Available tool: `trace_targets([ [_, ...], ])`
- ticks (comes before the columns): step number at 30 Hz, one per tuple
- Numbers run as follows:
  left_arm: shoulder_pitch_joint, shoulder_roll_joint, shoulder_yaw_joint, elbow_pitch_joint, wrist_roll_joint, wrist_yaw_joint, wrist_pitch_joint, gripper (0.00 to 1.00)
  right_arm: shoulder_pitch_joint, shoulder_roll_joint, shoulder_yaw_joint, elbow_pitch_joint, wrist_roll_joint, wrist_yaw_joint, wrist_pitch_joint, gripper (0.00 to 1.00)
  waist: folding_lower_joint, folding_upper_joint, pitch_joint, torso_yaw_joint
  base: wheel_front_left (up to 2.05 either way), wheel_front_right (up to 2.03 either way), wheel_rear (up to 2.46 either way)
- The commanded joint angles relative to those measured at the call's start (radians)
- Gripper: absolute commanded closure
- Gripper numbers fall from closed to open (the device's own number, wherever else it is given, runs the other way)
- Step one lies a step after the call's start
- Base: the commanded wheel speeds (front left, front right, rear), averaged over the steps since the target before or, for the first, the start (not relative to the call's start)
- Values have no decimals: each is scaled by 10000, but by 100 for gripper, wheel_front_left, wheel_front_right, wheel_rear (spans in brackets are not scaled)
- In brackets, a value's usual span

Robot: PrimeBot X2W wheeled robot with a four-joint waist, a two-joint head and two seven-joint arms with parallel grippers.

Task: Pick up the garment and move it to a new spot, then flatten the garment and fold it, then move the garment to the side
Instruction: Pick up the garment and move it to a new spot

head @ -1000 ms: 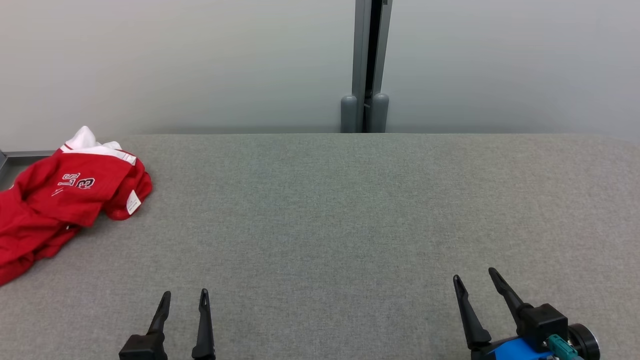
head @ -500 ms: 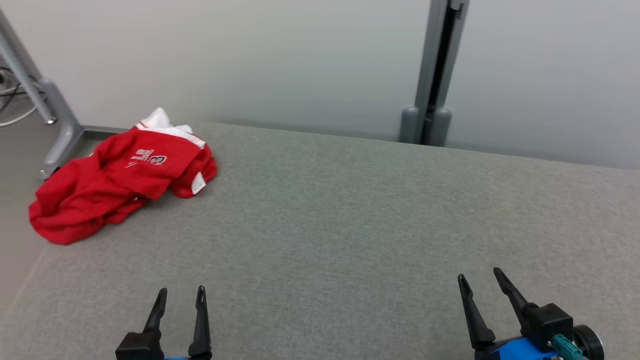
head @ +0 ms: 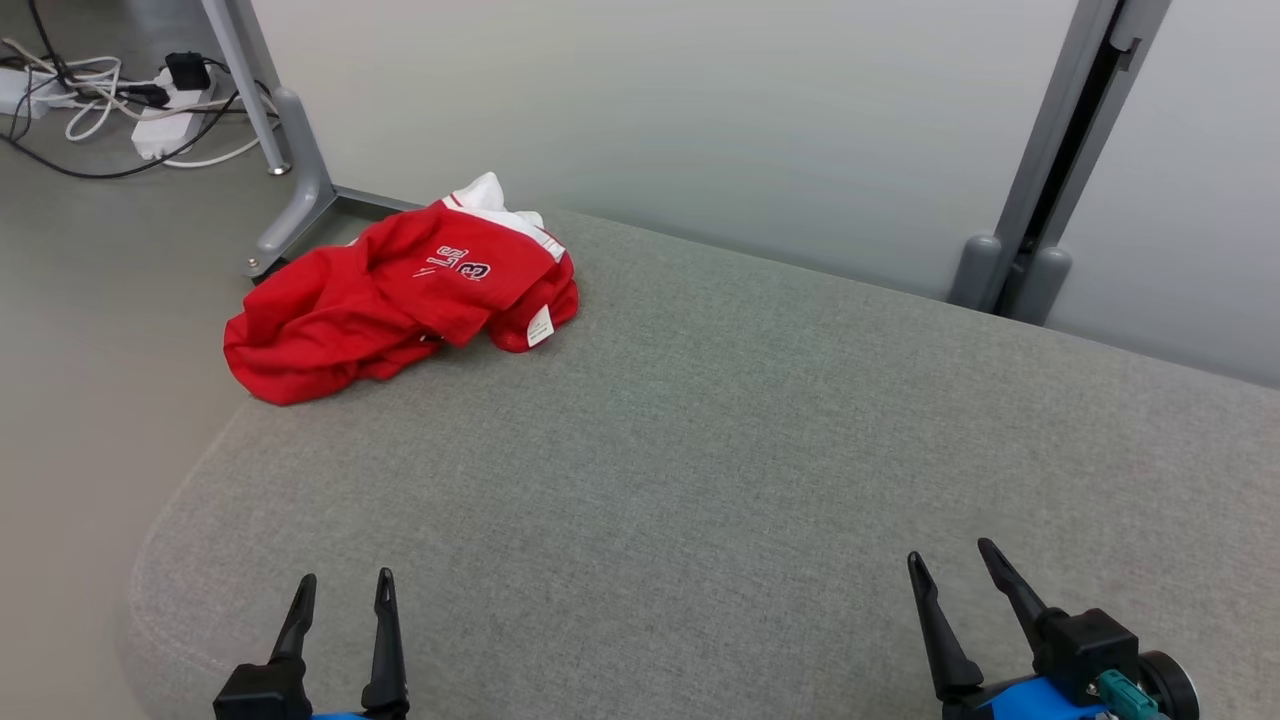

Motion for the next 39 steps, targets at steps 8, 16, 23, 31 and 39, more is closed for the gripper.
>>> trace_targets([
  [8,-152,169,215,-225,-202,-17,-52,0,-72,-49,-44,-121,-34,1,-40,0,0,0,178,199,0,0,0],
  [16,-1837,1545,1253,-1695,-372,84,397,0,-290,-46,-231,-516,-445,1,-40,0,0,0,822,-28,0,0,0],
  [23,-4672,3161,1735,-1642,-587,-316,1774,0,-960,-48,-361,-1051,-1117,1,-38,0,0,0,2096,-618,0,0,0],
  [31,-7292,4217,1564,1151,-1156,-730,2871,0,-1551,-48,-281,-1351,-1721,1,-38,0,0,0,3830,-1597,0,0,0],
  [39,-8514,4168,1228,4457,-1656,-861,3479,0,-1800,-74,-419,-1530,-2054,-8,-15,0,0,0,5061,-2154,0,0,0],
])
